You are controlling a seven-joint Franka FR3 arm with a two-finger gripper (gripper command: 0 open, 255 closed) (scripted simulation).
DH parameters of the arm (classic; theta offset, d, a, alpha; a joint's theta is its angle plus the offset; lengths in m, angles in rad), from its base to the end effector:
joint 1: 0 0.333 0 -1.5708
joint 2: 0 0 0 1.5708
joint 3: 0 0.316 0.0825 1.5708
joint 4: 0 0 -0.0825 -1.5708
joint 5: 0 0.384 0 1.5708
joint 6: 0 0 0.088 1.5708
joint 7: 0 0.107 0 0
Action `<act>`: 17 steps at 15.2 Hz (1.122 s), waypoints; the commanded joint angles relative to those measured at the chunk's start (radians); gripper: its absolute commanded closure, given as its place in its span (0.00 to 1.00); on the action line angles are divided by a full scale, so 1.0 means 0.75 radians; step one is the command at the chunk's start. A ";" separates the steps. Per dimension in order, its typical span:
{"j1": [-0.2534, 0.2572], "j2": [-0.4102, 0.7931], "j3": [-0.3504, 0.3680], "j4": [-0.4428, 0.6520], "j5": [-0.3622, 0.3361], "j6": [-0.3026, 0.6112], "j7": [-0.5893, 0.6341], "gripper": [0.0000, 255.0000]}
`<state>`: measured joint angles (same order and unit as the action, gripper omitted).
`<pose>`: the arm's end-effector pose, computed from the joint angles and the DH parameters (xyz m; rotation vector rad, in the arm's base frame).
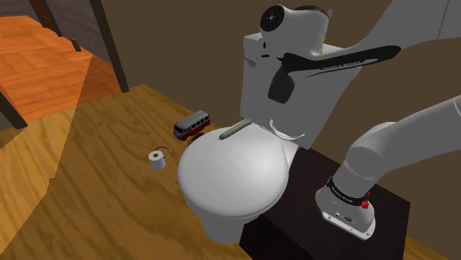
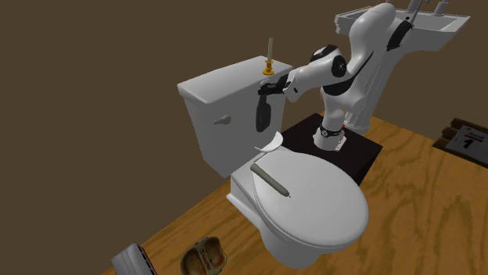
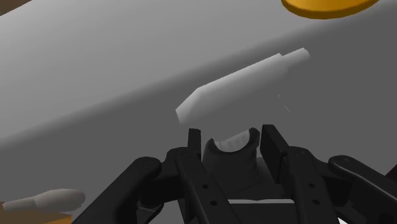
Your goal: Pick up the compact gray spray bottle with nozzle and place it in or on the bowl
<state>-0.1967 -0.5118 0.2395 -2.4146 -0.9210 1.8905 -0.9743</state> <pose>0.4060 -0.0319 0.5219 1.7576 1.3576 -0.5925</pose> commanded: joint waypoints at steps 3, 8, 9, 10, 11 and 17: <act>-0.132 0.021 0.082 -0.075 0.024 -0.259 0.046 1.00; -0.311 0.021 0.238 -0.137 0.066 -0.151 0.077 1.00; -0.346 0.021 0.270 -0.148 0.074 -0.130 0.083 1.00; -0.380 0.021 0.301 -0.160 0.082 -0.109 0.090 1.00; -0.414 0.021 0.332 -0.170 0.089 -0.089 0.097 1.00; -0.651 0.010 0.554 -0.232 0.146 0.045 0.130 1.00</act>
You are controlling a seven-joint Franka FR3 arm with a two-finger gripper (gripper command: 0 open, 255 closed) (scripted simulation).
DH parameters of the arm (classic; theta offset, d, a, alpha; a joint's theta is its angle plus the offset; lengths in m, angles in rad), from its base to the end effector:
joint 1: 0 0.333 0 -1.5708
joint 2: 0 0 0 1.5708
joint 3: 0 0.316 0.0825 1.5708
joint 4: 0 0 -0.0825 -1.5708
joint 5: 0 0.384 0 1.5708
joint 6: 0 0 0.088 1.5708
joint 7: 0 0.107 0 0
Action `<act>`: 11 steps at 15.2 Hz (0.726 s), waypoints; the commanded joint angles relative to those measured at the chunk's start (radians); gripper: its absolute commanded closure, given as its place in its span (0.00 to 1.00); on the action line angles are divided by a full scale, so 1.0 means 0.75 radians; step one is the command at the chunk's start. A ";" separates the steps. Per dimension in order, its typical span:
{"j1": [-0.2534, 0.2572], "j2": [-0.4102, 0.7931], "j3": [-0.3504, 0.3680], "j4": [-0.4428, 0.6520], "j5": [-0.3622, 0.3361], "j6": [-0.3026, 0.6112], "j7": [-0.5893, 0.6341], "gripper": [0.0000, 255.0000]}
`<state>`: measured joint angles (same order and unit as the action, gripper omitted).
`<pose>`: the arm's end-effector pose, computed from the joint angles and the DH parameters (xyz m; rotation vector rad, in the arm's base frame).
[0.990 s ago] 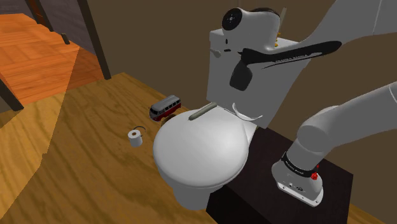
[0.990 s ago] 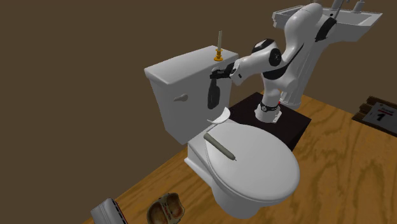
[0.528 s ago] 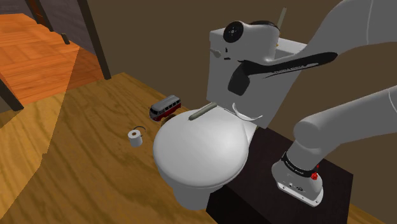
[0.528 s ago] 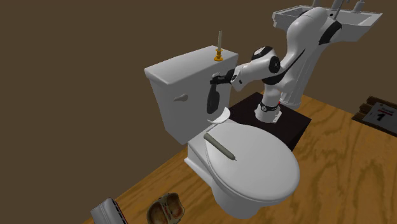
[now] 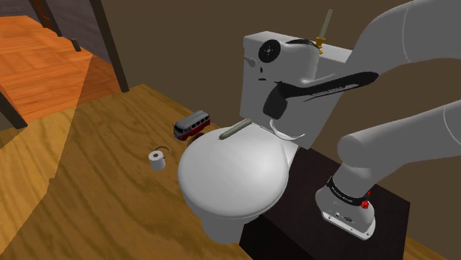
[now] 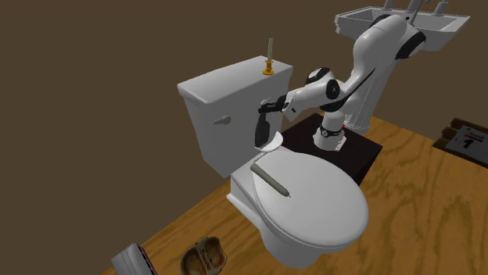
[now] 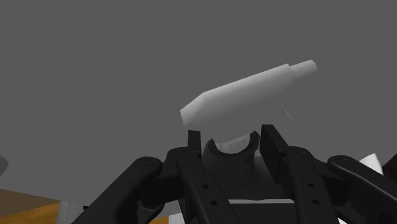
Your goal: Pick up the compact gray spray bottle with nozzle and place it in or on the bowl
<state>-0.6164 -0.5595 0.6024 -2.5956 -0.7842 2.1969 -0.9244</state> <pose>0.3994 -0.0298 0.4337 1.7784 1.3841 -0.5513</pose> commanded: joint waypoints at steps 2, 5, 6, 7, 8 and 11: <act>-0.157 0.073 0.135 -0.009 -0.023 -0.325 0.080 1.00; -0.227 0.068 0.204 -0.024 -0.006 -0.286 0.091 1.00; -0.253 0.055 0.227 -0.026 0.008 -0.274 0.080 1.00; -0.282 0.040 0.253 -0.029 0.025 -0.260 0.067 1.00; -0.312 0.023 0.280 -0.031 0.043 -0.246 0.053 1.00; -0.384 -0.022 0.344 -0.037 0.091 -0.209 0.015 1.00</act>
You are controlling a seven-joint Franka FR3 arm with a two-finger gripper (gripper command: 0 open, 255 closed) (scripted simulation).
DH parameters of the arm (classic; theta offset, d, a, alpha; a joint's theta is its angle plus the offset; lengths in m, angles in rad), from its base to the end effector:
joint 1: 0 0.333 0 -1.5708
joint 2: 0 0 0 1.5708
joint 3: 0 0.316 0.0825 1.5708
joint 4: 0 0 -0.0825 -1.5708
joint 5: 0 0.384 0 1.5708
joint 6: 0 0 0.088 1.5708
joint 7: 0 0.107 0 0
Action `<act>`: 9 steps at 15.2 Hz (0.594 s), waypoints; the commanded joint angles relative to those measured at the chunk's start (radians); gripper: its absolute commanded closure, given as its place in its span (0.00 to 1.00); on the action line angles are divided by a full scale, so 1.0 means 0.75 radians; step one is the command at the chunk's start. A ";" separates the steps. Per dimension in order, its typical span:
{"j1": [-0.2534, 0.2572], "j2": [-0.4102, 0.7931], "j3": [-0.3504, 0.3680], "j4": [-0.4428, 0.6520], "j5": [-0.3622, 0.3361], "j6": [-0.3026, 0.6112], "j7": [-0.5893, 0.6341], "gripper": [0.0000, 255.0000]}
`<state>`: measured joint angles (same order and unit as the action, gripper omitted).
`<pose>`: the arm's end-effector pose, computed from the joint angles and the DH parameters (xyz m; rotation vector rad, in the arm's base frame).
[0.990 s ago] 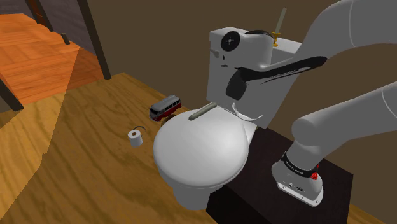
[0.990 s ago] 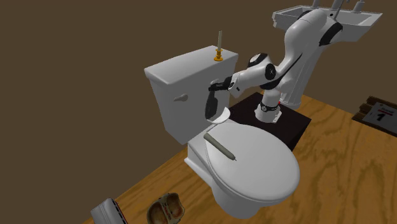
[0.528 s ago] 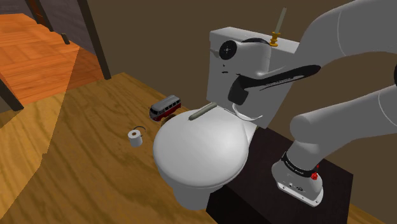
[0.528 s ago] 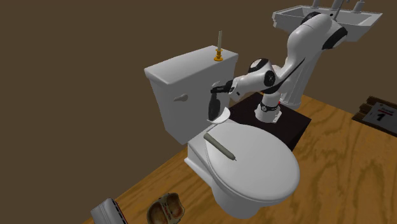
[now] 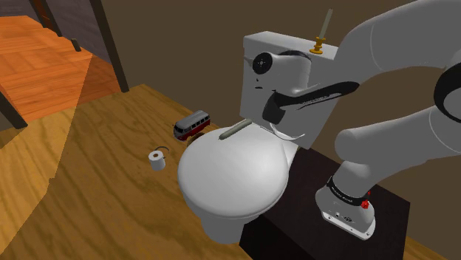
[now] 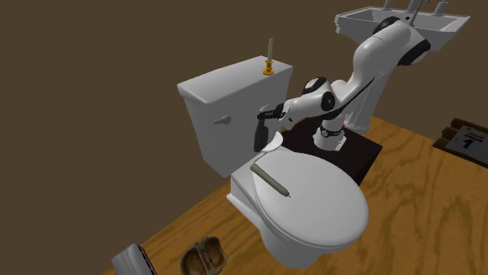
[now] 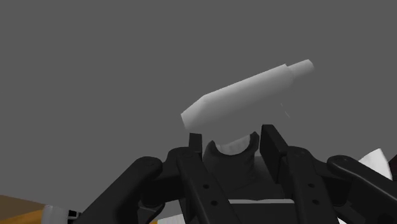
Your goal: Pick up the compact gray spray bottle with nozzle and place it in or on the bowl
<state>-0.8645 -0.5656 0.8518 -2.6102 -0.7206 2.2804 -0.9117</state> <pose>0.4085 -0.0288 0.3968 1.7740 1.3789 -0.5990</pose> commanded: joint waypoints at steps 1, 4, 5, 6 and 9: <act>-0.066 -0.020 -0.022 -0.022 -0.012 -0.296 -0.028 0.00; -0.180 0.044 -0.008 -0.035 -0.127 -0.196 0.029 0.00; -0.199 0.038 -0.035 -0.062 -0.158 -0.153 0.030 0.00; -0.024 0.005 -0.015 -0.015 -0.014 -0.336 0.015 0.00; -0.004 -0.060 0.064 0.052 0.118 -0.436 -0.055 0.00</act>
